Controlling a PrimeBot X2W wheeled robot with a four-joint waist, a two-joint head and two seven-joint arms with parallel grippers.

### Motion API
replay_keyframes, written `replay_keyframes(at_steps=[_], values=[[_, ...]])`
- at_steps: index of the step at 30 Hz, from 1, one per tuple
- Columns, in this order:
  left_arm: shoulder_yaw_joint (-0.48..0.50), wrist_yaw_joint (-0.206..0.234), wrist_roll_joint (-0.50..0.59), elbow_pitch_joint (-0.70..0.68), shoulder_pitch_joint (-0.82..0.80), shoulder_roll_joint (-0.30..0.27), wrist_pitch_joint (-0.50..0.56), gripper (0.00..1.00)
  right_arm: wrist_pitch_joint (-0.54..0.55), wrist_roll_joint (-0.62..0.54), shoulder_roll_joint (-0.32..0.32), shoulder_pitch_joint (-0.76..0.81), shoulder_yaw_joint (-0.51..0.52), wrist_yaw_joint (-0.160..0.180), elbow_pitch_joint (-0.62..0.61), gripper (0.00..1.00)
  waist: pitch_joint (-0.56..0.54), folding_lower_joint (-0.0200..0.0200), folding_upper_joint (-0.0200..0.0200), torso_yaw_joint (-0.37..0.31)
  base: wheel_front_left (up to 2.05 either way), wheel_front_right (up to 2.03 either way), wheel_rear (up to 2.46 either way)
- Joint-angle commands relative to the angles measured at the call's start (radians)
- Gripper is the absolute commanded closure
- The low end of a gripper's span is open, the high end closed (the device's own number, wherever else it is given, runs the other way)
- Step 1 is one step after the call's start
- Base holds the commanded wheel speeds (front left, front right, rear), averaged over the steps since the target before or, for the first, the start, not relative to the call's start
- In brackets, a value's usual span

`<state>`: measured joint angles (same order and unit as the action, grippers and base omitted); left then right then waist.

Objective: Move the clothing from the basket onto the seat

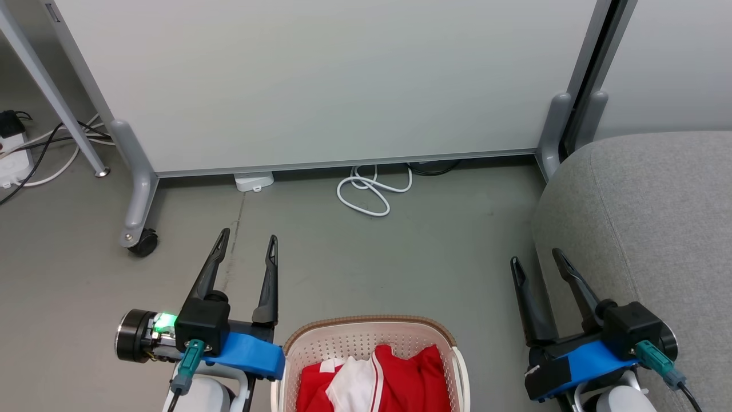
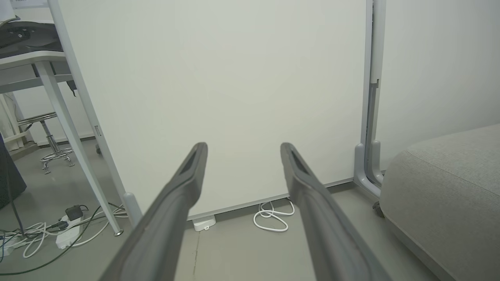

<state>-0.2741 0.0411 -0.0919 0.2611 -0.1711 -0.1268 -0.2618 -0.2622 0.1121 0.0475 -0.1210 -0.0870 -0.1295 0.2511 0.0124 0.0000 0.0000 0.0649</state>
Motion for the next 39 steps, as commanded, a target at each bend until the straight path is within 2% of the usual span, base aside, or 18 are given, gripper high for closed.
replay_keyframes(at_steps=[1, 20, 25, 33, 39], values=[[0.004, -0.005, 0.006, 0.003, -0.014, 0.000, -0.005, 0.00, -0.004, 0.002, 0.005, -0.012, 0.001, -0.002, 0.007, 0.00, 0.000, 0.0000, 0.0000, 0.000, 0.00, 0.00, 0.00], [0.030, -0.032, 0.025, 0.014, -0.012, 0.021, -0.005, 0.00, -0.004, 0.015, 0.005, -0.026, 0.007, -0.002, 0.034, 0.00, 0.010, 0.0000, 0.0000, -0.002, 0.00, 0.00, 0.00], [0.011, -0.059, 0.041, 0.039, -0.047, 0.022, -0.005, 0.00, -0.004, 0.010, 0.005, -0.039, 0.005, -0.002, 0.000, 0.00, 0.043, 0.0000, 0.0000, -0.009, 0.00, 0.00, 0.00], [-0.050, -0.120, 0.079, 0.164, -0.182, 0.012, -0.004, 0.00, -0.004, -0.007, 0.004, -0.101, -0.008, -0.002, -0.078, 0.00, 0.176, 0.0000, 0.0000, -0.056, 0.00, 0.00, 0.00], [-0.119, -0.149, 0.111, 0.280, -0.323, 0.004, -0.004, 0.00, -0.004, -0.021, 0.005, -0.200, -0.029, -0.001, -0.134, 0.00, 0.348, 0.0000, 0.0000, -0.109, 0.00, 0.00, 0.00]])
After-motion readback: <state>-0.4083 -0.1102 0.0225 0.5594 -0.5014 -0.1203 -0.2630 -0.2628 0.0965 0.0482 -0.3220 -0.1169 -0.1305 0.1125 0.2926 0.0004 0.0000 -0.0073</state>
